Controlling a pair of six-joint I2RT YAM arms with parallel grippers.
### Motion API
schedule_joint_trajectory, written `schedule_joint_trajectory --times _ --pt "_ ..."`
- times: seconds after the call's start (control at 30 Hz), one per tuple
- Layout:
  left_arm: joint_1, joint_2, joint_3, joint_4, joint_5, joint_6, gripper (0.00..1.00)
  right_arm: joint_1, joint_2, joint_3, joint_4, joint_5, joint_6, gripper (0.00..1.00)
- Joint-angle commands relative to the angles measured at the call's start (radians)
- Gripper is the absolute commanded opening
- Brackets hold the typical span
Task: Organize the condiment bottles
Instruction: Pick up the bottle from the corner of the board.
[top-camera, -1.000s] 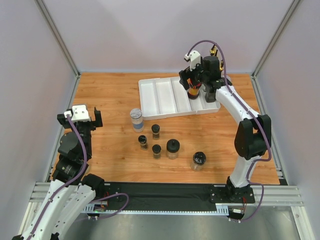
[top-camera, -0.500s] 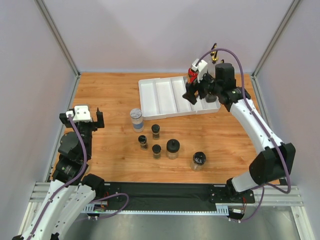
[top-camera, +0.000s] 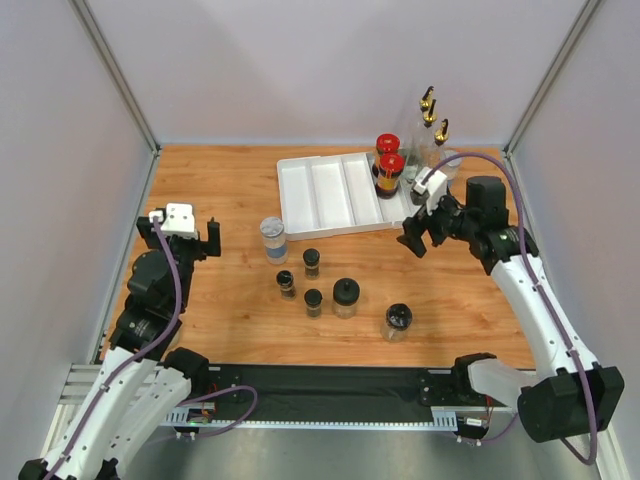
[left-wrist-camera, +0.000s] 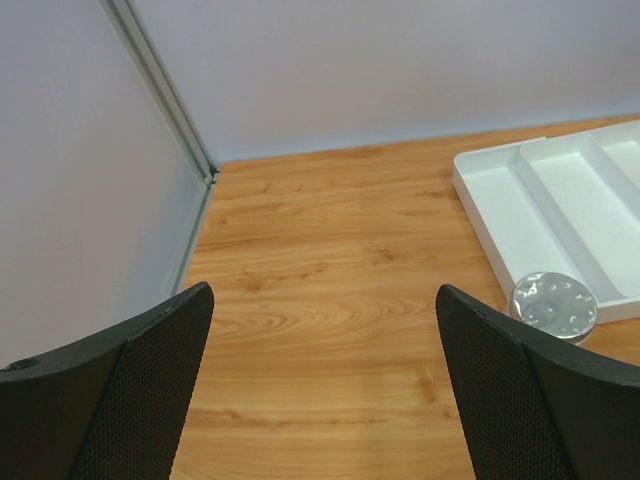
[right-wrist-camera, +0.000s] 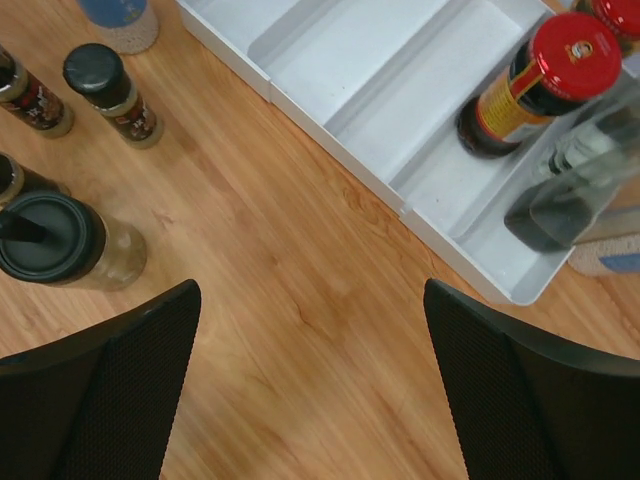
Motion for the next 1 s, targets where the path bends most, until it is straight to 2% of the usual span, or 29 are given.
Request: schedule_joint_trajectory --times 0.0,0.27,0.53,0.73,0.97 --pt "0.006 0.026 0.055 -0.015 0.065 -0.041 1.00 -0.083 -0.065 -0.057 0.004 -0.035 -0.013 0.95" --pt "0.006 0.118 0.112 -0.082 0.182 -0.099 1.00 -0.380 -0.134 -0.155 0.010 -0.144 -0.039 0.97" --pt "0.006 0.213 0.201 -0.156 0.318 -0.124 1.00 -0.618 -0.004 -0.146 0.051 -0.245 -0.050 0.97" --pt "0.006 0.235 0.215 -0.199 0.404 -0.164 1.00 -0.692 0.172 -0.085 0.140 -0.260 0.025 0.96" --pt "0.006 0.252 0.206 -0.217 0.429 -0.164 1.00 -0.690 0.372 0.041 0.237 -0.222 0.094 0.96"
